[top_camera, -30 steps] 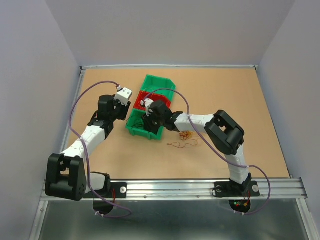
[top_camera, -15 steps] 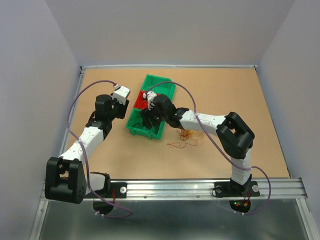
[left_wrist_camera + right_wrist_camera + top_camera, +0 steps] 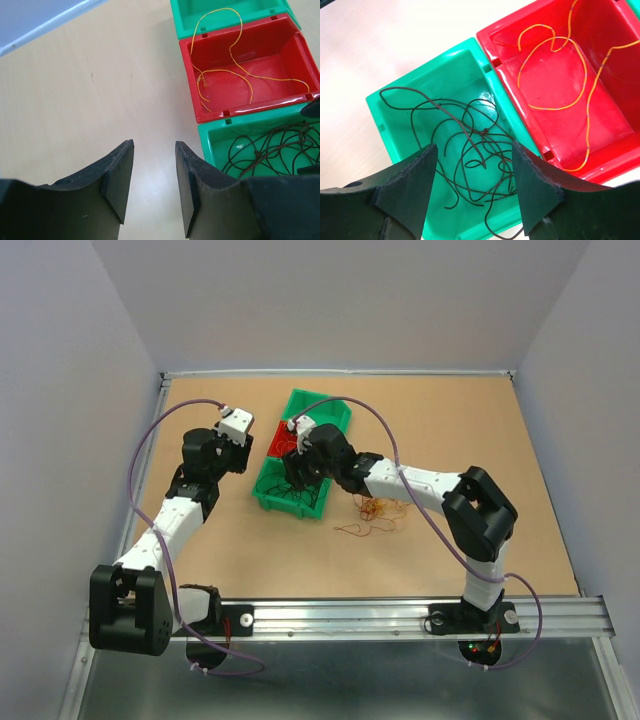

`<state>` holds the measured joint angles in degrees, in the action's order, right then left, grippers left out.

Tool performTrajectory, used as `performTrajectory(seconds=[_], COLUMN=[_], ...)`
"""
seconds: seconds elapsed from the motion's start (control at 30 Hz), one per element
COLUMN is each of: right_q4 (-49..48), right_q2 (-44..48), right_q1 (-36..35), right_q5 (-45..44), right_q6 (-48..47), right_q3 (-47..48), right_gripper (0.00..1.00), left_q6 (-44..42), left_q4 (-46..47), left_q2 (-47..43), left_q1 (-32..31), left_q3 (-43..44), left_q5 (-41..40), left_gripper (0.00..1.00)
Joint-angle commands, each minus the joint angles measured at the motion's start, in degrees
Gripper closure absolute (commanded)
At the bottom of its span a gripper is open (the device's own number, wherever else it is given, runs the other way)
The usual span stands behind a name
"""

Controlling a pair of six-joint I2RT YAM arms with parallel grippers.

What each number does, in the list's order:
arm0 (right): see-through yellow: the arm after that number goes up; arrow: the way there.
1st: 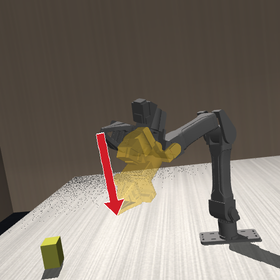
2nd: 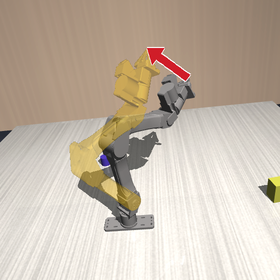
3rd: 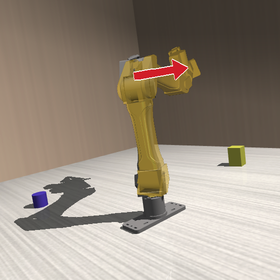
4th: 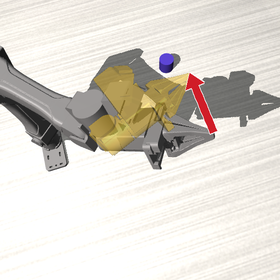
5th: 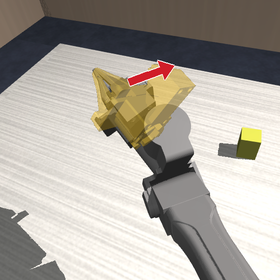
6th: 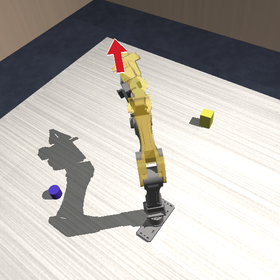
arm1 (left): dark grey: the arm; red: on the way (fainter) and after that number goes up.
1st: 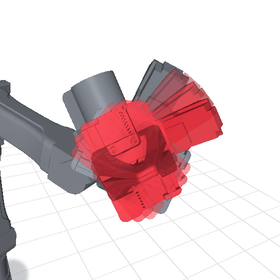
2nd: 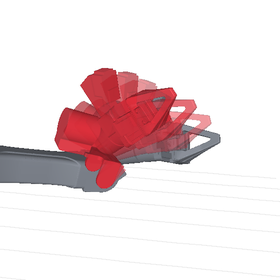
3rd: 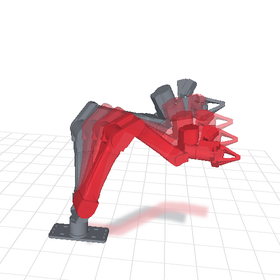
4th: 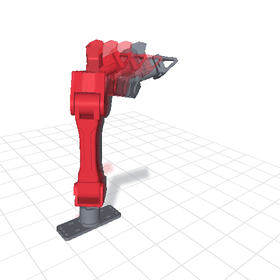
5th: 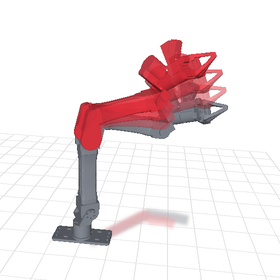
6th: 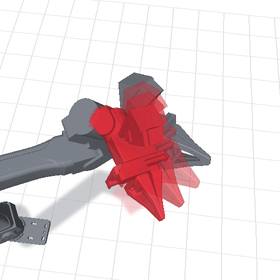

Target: Untangle the cables

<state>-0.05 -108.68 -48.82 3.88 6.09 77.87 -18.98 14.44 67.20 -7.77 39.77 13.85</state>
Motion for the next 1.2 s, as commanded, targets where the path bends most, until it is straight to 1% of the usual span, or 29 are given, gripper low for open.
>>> performTrajectory(seconds=[0.0,0.1,0.17,0.23,0.27,0.3,0.37,0.43,0.47,0.53,0.63,0.77,0.8,0.87,0.93,0.97,1.0,1.17], right_q4=[-2.2,-2.2,-2.2,-2.3,-2.3,-2.3,-2.2,-0.8,2.5,5.1,5.8,5.8,5.7,5.9,5.8,5.8,5.8,5.8], right_q2=[-0.9,-3.0,-4.2,-5.7,-6.1,-6.4,-7.9,-10.6,-12.0,-15.7,-16.7,-15.1,-13.7,-11.6,-10.2,-9.4,-7.9,-3.6], right_q1=[-0.1,-0.1,-0.1,-0.2,-0.1,-0.1,0.0,-0.1,-0.1,-0.1,-0.1,-0.1,-0.1,-0.1,-0.1,-0.1,-0.1,-0.2], right_q5=[3.1,3.7,3.9,4.2,4.1,3.8,1.4,1.0,1.4,1.6,0.8,1.4,1.3,0.7,0.2,-0.2,-0.5,-1.5], right_q6=[-1.9,-2.0,-2.1,-2.0,-1.8,-1.5,0.1,1.1,1.1,1.3,1.6,1.4,1.4,1.3,1.3,1.4,1.4,1.4], right_q3=[4.0,5.4,6.2,7.1,7.2,7.4,7.3,7.7,8.4,9.9,9.0,8.8,9.2,10.8,12.0,12.4,13.2,12.8], right_gripper=[0.35,0.35,0.39,0.65,0.8,1.0,0.99,0.99,1.0,0.99,0.99,0.99,0.96,0.92,0.83,0.8,0.75,0.57], left_q6=[0.3,0.3,0.2,0.2,0.1,0.1,0.1,0.1,0.1,-0.2,-0.3,-0.3,-0.3,-0.3,-0.3,-0.3,-0.2,-0.1], left_q4=[2.7,2.7,2.6,2.7,2.6,2.6,2.6,2.6,2.6,2.6,2.6,2.6,2.6,2.6,2.6,2.6,2.7,2.9], left_q2=[-1.1,-1.0,-0.8,-0.6,-0.5,-0.4,-0.3,-0.3,-0.3,-0.3,-0.1,0.1,0.1,0.0,-0.4,-0.5,-0.6,-0.5], left_q1=[0.5,0.5,0.6,0.6,0.6,0.7,0.7,0.7,0.7,0.7,0.7,0.7,0.7,0.7,0.7,0.7,0.7,0.7], left_q3=[-0.6,-0.6,-0.5,-0.5,-0.4,-0.3,-0.4,-0.4,-0.4,-0.4,-0.2,-0.2,-0.2,-0.3,-0.5,-0.6,-0.6,-0.7], left_q5=[1.6,1.8,1.9,1.9,1.9,1.9,2.0,2.1,2.1,2.4,2.6,2.6,2.6,2.5,2.3,2.3,2.2,2.1], left_gripper=[0.5,0.5,0.5,0.5,0.5,0.5,0.5,0.5,0.5,0.5,0.5,0.5,0.5,0.5,0.5,0.5,0.5,0.5])
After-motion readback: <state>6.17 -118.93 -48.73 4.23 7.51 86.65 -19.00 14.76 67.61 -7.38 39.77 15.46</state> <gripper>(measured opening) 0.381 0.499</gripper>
